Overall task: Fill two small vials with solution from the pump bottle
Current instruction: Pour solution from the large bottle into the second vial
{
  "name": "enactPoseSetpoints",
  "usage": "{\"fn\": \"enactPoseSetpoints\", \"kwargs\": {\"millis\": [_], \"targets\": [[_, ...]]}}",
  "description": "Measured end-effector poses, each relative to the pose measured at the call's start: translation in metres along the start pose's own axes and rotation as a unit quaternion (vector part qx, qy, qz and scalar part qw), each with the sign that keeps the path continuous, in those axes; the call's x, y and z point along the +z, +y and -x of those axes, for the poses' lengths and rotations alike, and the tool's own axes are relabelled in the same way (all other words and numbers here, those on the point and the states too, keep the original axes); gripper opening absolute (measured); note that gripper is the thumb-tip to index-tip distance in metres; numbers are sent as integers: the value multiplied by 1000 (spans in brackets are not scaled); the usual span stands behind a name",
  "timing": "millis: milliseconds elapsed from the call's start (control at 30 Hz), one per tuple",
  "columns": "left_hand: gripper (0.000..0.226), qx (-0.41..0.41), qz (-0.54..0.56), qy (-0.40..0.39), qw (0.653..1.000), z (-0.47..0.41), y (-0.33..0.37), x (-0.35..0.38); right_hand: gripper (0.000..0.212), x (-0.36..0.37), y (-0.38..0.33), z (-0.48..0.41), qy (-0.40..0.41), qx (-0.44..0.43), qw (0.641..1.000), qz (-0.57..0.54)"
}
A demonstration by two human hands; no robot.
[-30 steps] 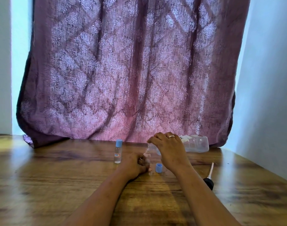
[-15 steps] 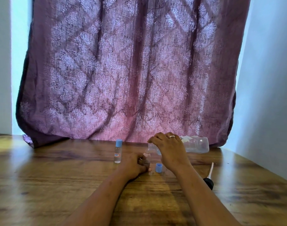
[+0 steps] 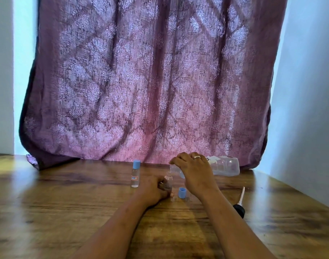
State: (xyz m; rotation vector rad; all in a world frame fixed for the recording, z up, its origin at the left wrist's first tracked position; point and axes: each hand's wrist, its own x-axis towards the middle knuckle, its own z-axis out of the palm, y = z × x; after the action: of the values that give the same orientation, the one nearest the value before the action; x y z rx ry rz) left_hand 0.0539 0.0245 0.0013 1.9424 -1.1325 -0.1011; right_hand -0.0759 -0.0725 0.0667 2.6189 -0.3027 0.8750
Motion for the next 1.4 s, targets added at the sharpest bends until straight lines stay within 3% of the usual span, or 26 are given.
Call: {"fn": "enactPoseSetpoints", "kwargs": {"millis": [333, 467, 700, 1400], "targets": [[23, 19, -27, 18, 999, 1, 0, 1, 70, 1, 0, -1, 3, 2, 1000, -3], [38, 9, -28, 18, 999, 0, 0, 2, 71, 2, 0, 0, 3, 11, 1000, -9], [45, 5, -33, 15, 999, 0, 0, 1, 73, 2, 1, 0, 4, 12, 1000, -4], [31, 16, -31, 14, 999, -1, -4, 2, 70, 2, 1, 0, 9, 11, 1000, -7]]}}
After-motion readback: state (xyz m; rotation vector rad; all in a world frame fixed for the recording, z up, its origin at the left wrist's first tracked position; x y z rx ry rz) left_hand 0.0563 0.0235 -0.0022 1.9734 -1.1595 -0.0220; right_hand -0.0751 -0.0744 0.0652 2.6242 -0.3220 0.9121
